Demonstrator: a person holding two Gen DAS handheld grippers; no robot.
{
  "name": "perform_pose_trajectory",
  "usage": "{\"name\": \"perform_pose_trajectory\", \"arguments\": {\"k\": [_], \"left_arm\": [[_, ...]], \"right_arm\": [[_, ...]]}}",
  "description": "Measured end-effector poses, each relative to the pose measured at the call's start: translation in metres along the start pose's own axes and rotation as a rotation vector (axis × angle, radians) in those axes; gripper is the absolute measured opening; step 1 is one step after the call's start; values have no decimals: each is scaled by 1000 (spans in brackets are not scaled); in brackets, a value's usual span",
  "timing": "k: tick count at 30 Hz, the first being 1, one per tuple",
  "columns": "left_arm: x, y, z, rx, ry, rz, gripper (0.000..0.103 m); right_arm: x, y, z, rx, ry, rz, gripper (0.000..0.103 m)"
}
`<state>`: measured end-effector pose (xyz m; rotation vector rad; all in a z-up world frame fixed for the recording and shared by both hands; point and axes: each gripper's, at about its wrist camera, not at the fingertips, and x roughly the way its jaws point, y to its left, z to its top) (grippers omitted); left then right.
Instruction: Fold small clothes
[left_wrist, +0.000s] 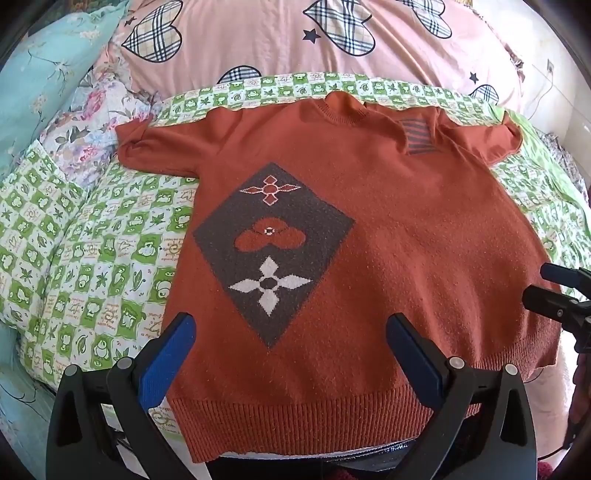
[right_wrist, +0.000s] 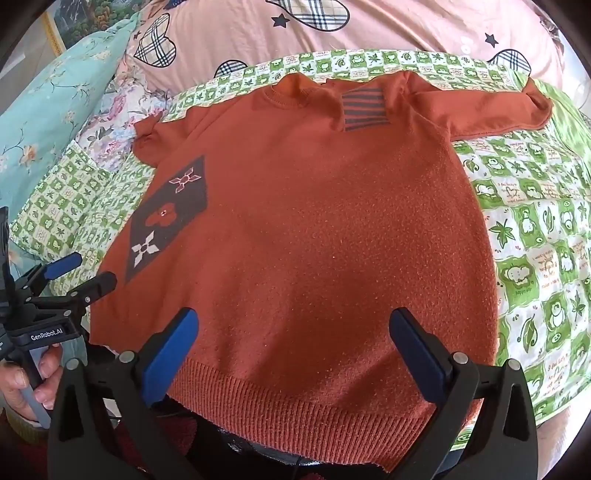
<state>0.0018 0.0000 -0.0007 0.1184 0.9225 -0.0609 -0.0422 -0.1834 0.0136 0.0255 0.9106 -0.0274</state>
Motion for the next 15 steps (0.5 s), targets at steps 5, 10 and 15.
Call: {"name": "perform_pose_trajectory", "arguments": {"k": [5, 10, 15], "left_arm": [[0, 4, -2, -10, -4, -5, 103], [0, 1, -2, -4, -2, -6, 103], [1, -1, -4, -2, -2, -6, 103]], "right_arm": [[-2, -1, 1, -1, 2, -3, 103], [2, 2, -1, 1, 6, -1, 103], [3, 5, -2, 0, 0, -2, 103]]}}
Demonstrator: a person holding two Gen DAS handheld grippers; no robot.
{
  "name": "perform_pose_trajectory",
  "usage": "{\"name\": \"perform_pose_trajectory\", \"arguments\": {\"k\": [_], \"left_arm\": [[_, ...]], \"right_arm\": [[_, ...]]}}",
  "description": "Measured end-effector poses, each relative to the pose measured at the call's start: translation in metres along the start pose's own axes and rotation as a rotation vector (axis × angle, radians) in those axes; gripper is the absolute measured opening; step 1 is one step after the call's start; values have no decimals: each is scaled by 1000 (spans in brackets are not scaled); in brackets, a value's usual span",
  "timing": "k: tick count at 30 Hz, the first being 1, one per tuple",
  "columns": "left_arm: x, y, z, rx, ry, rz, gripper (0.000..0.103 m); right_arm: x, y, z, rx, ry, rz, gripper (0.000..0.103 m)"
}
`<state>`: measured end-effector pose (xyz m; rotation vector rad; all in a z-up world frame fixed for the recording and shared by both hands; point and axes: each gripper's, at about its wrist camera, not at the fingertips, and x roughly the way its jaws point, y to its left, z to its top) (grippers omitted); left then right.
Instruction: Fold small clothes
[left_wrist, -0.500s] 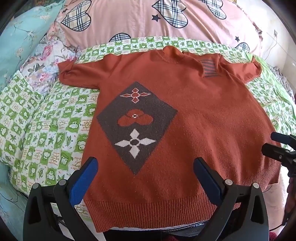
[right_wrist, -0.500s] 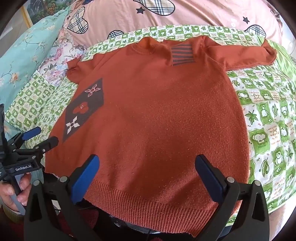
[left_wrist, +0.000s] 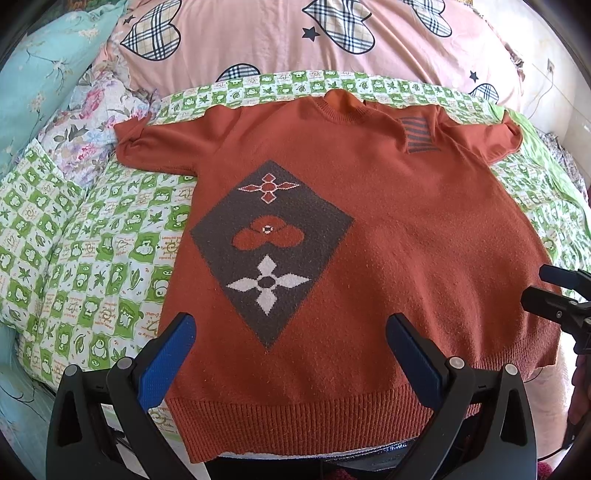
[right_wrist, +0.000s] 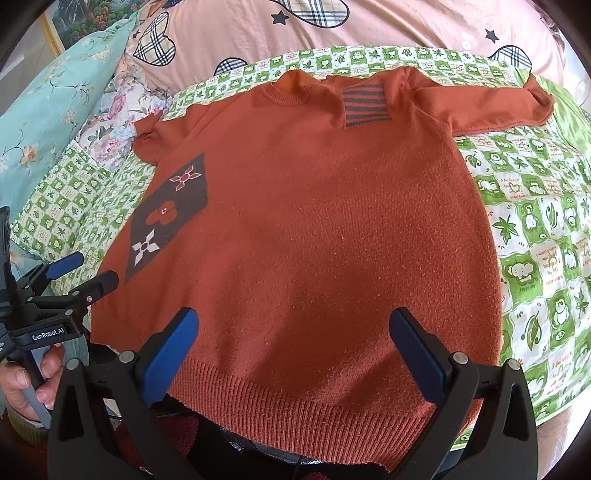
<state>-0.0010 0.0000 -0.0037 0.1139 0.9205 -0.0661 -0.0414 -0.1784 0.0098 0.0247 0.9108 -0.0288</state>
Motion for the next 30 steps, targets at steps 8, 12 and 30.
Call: {"name": "perform_pose_trajectory", "arguments": {"k": [8, 12, 30], "left_arm": [[2, -2, 2, -1, -3, -2, 103], [1, -4, 2, 4, -2, -6, 103], [3, -5, 5, 38, 54, 13, 103]], "right_arm": [[-6, -6, 1, 22, -24, 32, 103], [-5, -6, 0, -1, 4, -13, 103], [-5, -7, 1, -10, 29, -40, 103]]}}
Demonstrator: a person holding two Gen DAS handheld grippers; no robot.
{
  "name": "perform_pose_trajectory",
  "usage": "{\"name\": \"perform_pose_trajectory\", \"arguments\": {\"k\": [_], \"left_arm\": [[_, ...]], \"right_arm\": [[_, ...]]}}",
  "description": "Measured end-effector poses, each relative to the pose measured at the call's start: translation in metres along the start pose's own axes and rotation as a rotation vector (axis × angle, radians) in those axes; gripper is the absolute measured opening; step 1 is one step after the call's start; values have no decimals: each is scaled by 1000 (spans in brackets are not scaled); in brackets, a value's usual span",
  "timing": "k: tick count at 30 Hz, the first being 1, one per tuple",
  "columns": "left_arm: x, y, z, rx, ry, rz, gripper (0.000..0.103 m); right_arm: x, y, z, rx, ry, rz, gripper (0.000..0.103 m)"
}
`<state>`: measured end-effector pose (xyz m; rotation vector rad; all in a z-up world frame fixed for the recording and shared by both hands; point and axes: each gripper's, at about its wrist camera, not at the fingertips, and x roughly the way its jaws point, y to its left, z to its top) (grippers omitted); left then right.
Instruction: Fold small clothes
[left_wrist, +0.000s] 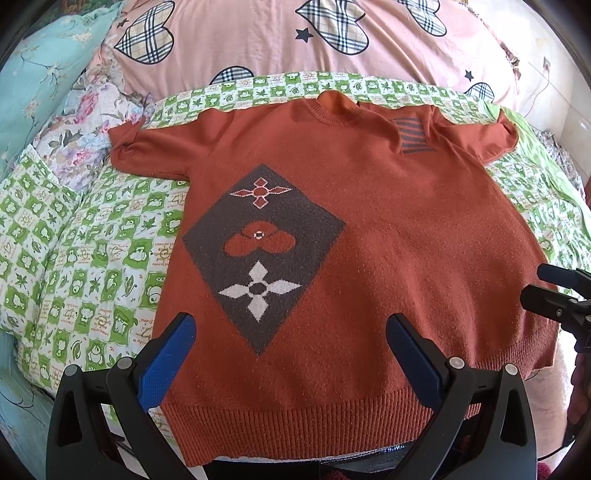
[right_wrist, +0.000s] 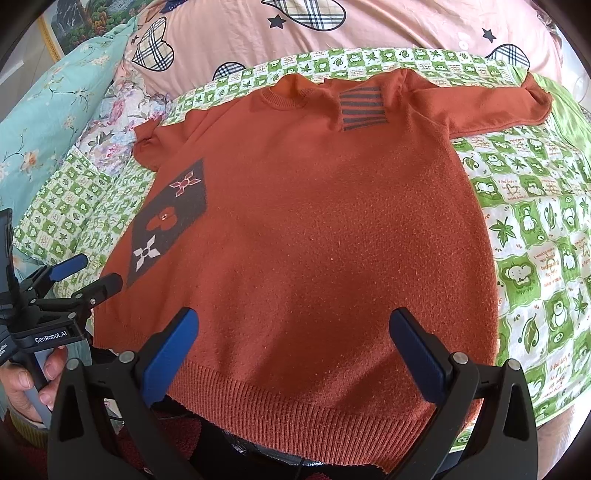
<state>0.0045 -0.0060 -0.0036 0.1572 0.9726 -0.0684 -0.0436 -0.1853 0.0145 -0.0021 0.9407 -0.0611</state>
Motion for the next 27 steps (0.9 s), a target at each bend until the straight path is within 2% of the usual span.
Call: {"name": "perform_pose_trajectory", "arguments": {"k": [4, 10, 14, 21, 27], "left_arm": [[0, -1, 2, 8, -45, 14, 103], [0, 0, 3, -5, -37, -11, 103], [0, 0, 7, -4, -38, -9, 103], [3, 0, 12, -15, -28, -34, 103], [4, 0, 19, -8, -60, -40, 103]], "right_arm": [[-1, 1, 4, 5, 36, -5, 103], [-2, 0, 9, 15, 10, 22, 103], [-1, 0, 9, 28, 29, 34, 103], [-4, -9, 15, 12, -44, 17, 103], [-9, -43, 29, 74, -87, -7, 103]]}}
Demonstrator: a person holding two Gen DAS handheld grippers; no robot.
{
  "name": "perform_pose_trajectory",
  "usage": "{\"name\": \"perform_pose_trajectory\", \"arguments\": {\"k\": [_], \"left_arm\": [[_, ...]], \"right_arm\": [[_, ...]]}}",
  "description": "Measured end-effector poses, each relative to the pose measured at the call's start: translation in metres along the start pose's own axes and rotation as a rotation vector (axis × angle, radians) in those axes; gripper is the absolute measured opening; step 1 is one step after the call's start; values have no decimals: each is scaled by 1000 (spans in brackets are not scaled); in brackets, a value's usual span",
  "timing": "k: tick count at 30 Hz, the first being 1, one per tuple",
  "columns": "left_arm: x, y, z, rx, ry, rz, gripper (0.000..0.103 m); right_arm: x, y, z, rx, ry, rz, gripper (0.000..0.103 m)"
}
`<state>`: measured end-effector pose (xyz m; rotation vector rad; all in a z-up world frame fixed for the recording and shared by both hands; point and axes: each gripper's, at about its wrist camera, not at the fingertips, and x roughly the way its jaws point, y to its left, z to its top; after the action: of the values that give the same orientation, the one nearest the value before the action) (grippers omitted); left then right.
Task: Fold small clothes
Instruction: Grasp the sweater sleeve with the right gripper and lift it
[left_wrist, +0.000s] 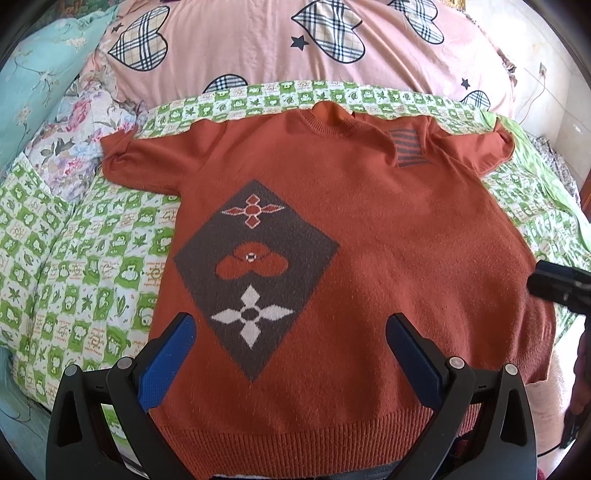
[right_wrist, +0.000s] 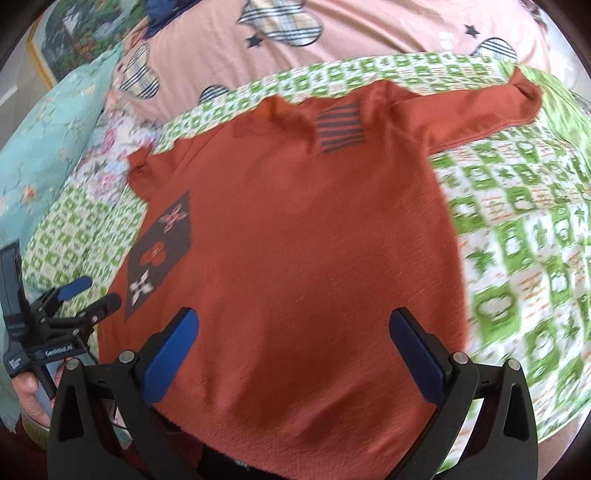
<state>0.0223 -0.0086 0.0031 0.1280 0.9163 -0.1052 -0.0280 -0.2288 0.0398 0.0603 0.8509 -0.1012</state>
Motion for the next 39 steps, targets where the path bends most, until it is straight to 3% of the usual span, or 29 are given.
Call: {"name": "perform_pose_trajectory", "arguments": {"k": [6, 12, 19, 23, 28, 32, 33, 34, 35, 39], "left_arm": [[13, 2, 15, -3, 5, -3, 103], [26, 5, 38, -1, -2, 47, 103], [52, 5, 65, -23, 41, 39, 103], [71, 0, 76, -21, 86, 40, 103], [98, -2, 87, -30, 131, 47, 103], [122, -6, 98, -40, 164, 40, 103], [128, -8, 101, -40, 172, 36, 103], [131, -11, 103, -38, 172, 36, 103], [134, -13, 105, -35, 172, 32, 103], [140, -21, 111, -21, 161, 14, 103]], "right_arm": [[-13, -58, 38, 73, -86, -22, 103], [-18, -147, 91, 201, -169, -74, 102], [8, -271, 155, 419, -199, -170, 72], [29, -333, 196, 496, -235, -234, 63], [41, -390, 234, 557, -330, -255, 63], [70, -411, 259, 569, -335, -241, 59], [73, -410, 263, 558, -323, -244, 39], [74, -408, 265, 551, -308, -246, 12], [71, -403, 265, 545, -314, -233, 7], [50, -341, 262, 410, -329, -171, 6]]}}
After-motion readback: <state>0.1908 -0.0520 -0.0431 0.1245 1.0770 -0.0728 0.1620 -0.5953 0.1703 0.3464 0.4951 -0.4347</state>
